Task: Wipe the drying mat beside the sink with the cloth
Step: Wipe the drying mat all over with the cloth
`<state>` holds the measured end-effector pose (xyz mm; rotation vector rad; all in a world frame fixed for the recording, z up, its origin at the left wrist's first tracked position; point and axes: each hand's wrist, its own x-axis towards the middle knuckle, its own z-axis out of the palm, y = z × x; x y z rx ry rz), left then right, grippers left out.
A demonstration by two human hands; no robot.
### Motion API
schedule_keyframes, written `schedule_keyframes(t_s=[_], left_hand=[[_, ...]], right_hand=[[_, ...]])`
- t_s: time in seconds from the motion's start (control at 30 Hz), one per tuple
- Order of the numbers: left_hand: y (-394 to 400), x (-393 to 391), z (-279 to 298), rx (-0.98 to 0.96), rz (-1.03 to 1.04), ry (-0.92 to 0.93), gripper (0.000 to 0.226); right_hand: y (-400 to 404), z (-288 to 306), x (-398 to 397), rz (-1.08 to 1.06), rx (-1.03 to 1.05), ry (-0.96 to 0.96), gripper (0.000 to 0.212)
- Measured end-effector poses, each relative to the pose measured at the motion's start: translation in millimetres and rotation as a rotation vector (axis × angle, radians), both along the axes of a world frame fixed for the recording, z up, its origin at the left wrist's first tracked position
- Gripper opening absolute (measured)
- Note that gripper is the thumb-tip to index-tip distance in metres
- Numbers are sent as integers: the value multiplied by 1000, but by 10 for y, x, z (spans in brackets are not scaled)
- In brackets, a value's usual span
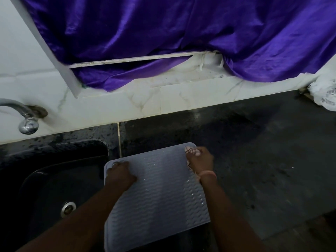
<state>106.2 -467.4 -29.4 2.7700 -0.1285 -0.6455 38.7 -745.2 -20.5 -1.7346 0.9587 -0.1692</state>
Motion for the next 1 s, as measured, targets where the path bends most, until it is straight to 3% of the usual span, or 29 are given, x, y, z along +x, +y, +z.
schedule_keyframes(t_s=[0.13, 0.3, 0.47, 0.6, 0.67, 0.77, 1.0], left_hand=[[145, -57, -124, 59, -82, -5, 86], [187, -73, -194, 62, -88, -7, 89], [197, -138, -194, 27, -41, -90, 89], [237, -325, -250, 55, 68, -155, 100], [283, -372, -276, 42, 148, -116, 111], [359, -340, -269, -136, 272, 33, 128], [377, -295, -296, -259, 330, 91, 136]], right_hand=[[-254, -61, 291, 277, -400, 190, 29], [-261, -135, 450, 375, -625, 321, 24], [-324, -150, 563, 448, -610, 405, 21], [-181, -153, 603, 374, -501, 444, 20], [-142, -165, 614, 387, -479, 470, 23], [-169, -113, 657, 373, -417, 478, 31], [126, 68, 797, 408, -361, 469, 23]])
